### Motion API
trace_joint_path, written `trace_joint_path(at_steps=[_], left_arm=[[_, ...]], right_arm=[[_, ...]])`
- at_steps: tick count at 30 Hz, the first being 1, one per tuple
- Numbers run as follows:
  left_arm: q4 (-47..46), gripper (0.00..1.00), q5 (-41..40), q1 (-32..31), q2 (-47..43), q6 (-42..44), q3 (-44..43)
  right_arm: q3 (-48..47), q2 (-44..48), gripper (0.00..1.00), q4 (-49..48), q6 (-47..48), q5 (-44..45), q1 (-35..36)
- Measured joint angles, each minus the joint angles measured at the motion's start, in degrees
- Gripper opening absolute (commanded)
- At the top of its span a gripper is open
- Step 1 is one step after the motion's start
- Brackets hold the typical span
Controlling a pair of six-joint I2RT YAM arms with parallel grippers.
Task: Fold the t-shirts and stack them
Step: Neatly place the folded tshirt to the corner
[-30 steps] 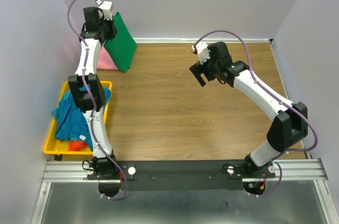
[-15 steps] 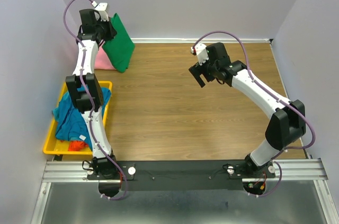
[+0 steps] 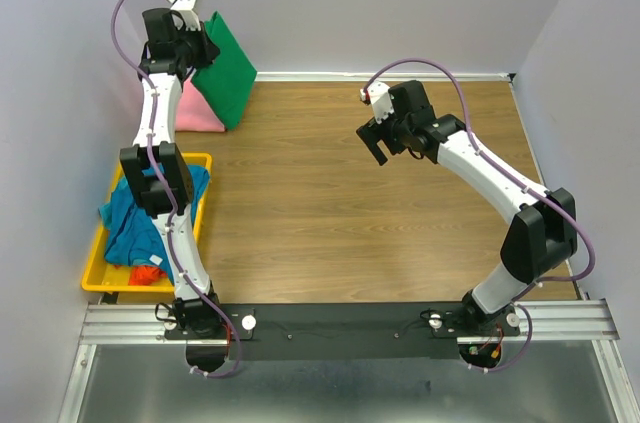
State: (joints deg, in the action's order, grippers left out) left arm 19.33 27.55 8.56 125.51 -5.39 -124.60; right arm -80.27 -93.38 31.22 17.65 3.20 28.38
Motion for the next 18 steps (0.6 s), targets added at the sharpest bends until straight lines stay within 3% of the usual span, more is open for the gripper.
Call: trace_joint_path(at_steps=[18], left_arm=[[0.1, 0.00, 0.5, 3.4, 1.3, 0.9, -0.6]], right_arm=[[0.0, -0.7, 1.00, 0.1, 0.0, 0.0, 0.0]])
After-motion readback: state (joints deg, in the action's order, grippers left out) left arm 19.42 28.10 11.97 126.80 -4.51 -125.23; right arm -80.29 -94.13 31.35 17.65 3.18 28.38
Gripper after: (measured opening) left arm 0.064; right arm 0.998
